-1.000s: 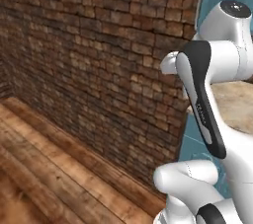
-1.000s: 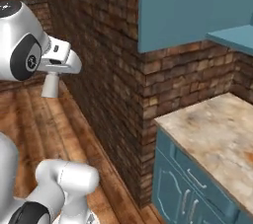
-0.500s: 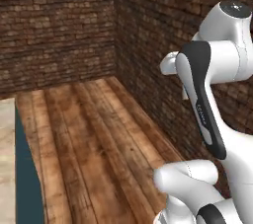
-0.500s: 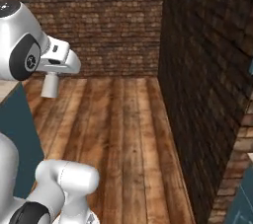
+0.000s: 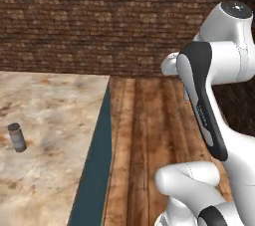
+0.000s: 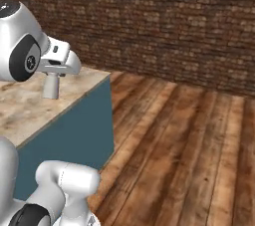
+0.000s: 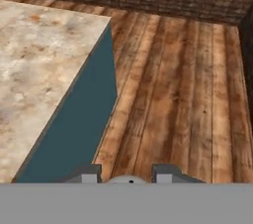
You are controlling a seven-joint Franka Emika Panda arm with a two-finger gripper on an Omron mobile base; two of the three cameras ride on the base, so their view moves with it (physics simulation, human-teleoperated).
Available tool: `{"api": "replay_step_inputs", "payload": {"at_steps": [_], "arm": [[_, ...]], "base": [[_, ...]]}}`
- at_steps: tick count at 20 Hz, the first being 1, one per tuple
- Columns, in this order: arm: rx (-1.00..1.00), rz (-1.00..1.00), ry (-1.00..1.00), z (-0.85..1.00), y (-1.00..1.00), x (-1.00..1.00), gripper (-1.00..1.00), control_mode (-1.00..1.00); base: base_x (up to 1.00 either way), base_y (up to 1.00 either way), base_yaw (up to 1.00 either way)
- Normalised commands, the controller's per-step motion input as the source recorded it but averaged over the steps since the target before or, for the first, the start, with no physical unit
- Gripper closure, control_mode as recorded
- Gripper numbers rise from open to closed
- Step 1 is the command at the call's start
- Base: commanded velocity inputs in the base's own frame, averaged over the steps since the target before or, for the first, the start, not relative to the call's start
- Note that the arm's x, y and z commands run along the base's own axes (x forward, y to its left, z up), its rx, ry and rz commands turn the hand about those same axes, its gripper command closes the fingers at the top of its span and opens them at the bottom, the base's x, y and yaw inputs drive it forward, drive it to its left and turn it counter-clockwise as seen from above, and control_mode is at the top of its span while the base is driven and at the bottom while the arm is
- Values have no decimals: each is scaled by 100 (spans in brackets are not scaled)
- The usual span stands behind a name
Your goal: Move the mustard and shaker from the cabinet to the dining counter.
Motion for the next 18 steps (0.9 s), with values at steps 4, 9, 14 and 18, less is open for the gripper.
{"api": "replay_step_inputs", "payload": {"at_steps": [4, 9, 14, 18], "arm": [[0, 0, 0, 0, 0, 0, 100, 100], [0, 0, 0, 0, 0, 0, 100, 100], [0, 0, 0, 0, 0, 0, 100, 100], [0, 0, 0, 0, 0, 0, 100, 100]], "base": [[-7, 31, 77], [0, 9, 78], [13, -1, 68], [39, -11, 45]]}}
